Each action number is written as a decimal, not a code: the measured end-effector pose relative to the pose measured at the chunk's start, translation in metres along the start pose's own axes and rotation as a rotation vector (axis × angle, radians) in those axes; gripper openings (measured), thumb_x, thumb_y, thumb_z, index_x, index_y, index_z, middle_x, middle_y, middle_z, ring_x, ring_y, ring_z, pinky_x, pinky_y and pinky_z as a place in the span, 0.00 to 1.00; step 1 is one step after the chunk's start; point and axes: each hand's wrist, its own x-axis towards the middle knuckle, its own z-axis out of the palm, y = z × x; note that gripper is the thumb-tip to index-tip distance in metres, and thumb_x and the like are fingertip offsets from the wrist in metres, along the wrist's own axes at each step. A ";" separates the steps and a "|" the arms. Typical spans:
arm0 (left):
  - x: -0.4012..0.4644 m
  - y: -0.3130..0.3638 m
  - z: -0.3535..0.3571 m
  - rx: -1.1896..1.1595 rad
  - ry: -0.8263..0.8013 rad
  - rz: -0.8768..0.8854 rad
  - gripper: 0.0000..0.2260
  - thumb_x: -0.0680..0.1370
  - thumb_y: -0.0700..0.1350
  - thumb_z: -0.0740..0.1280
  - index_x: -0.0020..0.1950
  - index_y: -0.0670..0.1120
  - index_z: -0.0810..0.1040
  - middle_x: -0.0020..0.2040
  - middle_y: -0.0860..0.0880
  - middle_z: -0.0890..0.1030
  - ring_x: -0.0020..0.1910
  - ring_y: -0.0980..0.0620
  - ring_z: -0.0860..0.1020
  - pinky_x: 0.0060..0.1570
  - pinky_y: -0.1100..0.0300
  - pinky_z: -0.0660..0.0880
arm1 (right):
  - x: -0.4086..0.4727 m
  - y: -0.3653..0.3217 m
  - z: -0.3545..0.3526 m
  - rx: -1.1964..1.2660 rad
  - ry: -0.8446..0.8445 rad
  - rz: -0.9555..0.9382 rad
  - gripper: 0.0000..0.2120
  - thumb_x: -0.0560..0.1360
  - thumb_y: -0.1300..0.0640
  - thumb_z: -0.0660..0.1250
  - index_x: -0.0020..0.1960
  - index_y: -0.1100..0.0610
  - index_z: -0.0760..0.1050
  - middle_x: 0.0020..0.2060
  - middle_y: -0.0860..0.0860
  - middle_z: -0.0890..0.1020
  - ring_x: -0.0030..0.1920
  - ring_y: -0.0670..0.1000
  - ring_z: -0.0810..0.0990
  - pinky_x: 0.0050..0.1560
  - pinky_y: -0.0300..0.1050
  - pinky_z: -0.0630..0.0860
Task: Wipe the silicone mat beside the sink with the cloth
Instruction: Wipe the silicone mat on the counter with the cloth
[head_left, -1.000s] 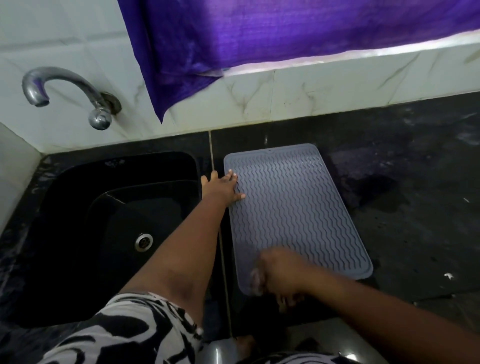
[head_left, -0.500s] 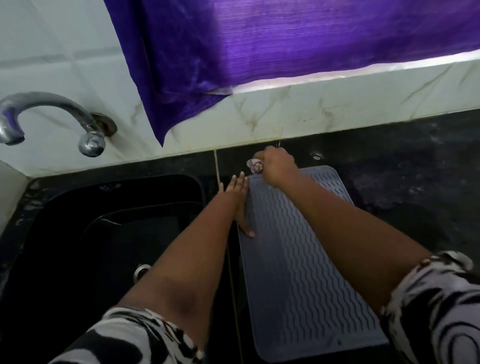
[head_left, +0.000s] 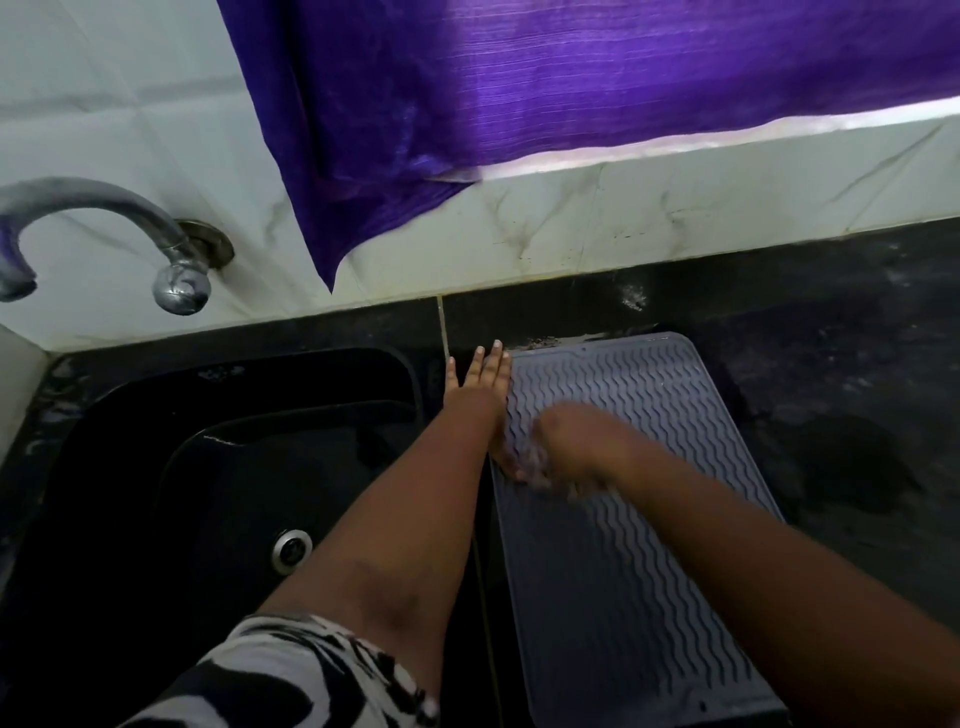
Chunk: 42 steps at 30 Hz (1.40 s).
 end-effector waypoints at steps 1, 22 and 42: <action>-0.002 0.000 0.000 0.011 -0.008 -0.002 0.74 0.53 0.68 0.79 0.75 0.45 0.26 0.74 0.47 0.24 0.74 0.46 0.27 0.69 0.37 0.31 | 0.012 0.003 -0.017 0.067 0.077 0.004 0.10 0.76 0.57 0.66 0.57 0.58 0.76 0.50 0.54 0.80 0.48 0.52 0.80 0.53 0.48 0.79; -0.007 -0.003 -0.002 0.026 0.004 -0.017 0.76 0.49 0.72 0.76 0.74 0.46 0.25 0.74 0.49 0.23 0.74 0.46 0.26 0.66 0.32 0.28 | 0.044 0.017 -0.031 0.093 0.281 0.064 0.15 0.74 0.56 0.69 0.60 0.57 0.76 0.50 0.55 0.80 0.49 0.54 0.80 0.53 0.51 0.78; -0.025 0.004 -0.009 -0.259 0.116 0.284 0.34 0.73 0.48 0.73 0.75 0.43 0.65 0.76 0.42 0.62 0.73 0.46 0.64 0.72 0.48 0.59 | -0.006 0.022 -0.008 0.233 0.384 0.052 0.09 0.75 0.58 0.67 0.55 0.53 0.77 0.47 0.52 0.81 0.46 0.51 0.79 0.48 0.46 0.76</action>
